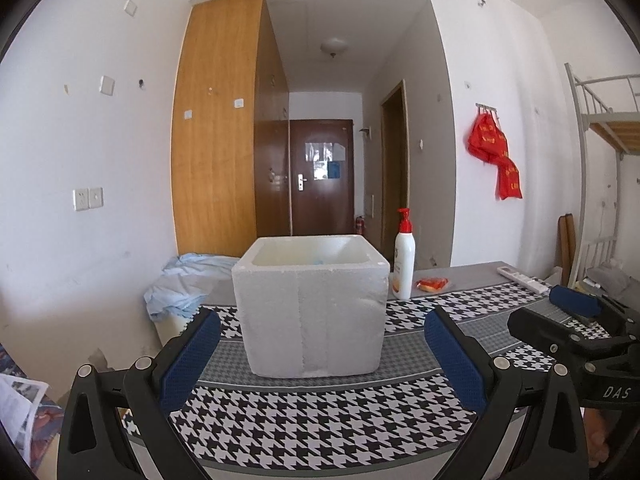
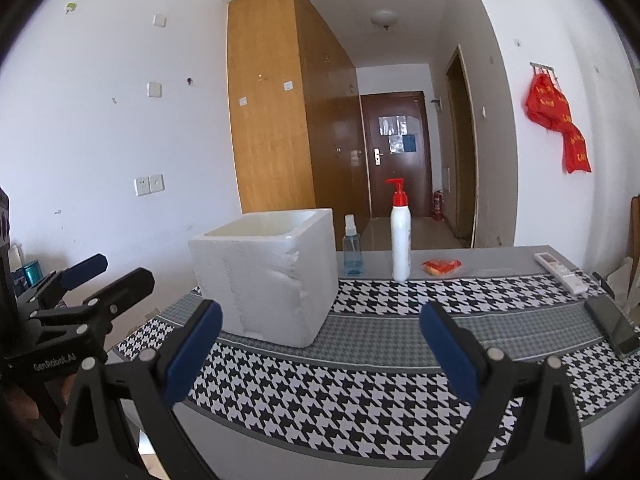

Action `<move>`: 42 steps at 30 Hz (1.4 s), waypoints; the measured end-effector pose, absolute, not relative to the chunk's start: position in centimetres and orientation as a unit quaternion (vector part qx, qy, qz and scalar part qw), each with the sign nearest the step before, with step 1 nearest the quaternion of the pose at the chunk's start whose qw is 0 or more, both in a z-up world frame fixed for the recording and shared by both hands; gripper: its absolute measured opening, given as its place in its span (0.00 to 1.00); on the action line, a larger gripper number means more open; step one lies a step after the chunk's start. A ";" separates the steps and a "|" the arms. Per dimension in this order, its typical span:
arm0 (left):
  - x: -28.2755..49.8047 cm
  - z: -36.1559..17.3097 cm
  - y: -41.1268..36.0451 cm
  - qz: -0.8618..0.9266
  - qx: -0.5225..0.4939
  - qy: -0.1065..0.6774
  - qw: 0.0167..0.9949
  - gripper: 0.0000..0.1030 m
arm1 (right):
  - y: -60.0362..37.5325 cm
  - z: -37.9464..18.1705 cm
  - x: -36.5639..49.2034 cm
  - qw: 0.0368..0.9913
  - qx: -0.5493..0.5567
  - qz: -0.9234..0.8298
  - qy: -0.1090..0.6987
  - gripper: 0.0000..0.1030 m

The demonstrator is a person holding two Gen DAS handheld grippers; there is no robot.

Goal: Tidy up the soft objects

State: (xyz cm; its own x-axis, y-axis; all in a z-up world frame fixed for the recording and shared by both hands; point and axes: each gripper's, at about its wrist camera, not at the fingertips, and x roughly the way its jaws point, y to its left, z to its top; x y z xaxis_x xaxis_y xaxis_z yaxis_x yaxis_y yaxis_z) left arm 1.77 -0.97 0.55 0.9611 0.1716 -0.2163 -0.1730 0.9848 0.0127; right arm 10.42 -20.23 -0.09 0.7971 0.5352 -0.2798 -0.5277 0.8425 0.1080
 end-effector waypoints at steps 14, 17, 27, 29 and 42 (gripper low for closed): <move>2.1 -0.2 -1.2 0.090 -0.005 0.114 0.989 0.99 | -20.5 -0.2 10.0 0.951 0.008 0.267 0.152 0.98; 2.0 -0.3 -1.2 0.091 -0.005 0.114 0.989 0.99 | -20.7 -0.2 9.8 0.952 0.007 0.266 0.151 0.98; 1.8 -0.5 -1.1 0.093 -0.008 0.116 0.989 0.99 | -20.5 -0.3 9.7 0.952 0.005 0.266 0.154 0.98; 1.8 -0.6 -1.1 0.094 -0.008 0.118 0.989 0.99 | -20.5 -0.4 9.7 0.951 0.004 0.266 0.154 0.98; 1.7 -0.5 -0.9 0.092 -0.010 0.118 0.989 0.99 | -20.4 -0.3 9.7 0.951 -0.001 0.267 0.155 0.98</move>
State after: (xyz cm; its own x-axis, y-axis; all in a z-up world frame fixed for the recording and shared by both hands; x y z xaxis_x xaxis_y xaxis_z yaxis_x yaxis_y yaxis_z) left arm 1.72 -0.94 -0.55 0.9554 0.1795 -0.2343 -0.1840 0.9829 0.0028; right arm 9.68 -20.43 -0.30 0.8091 0.5078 -0.2957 -0.5082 0.8574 0.0817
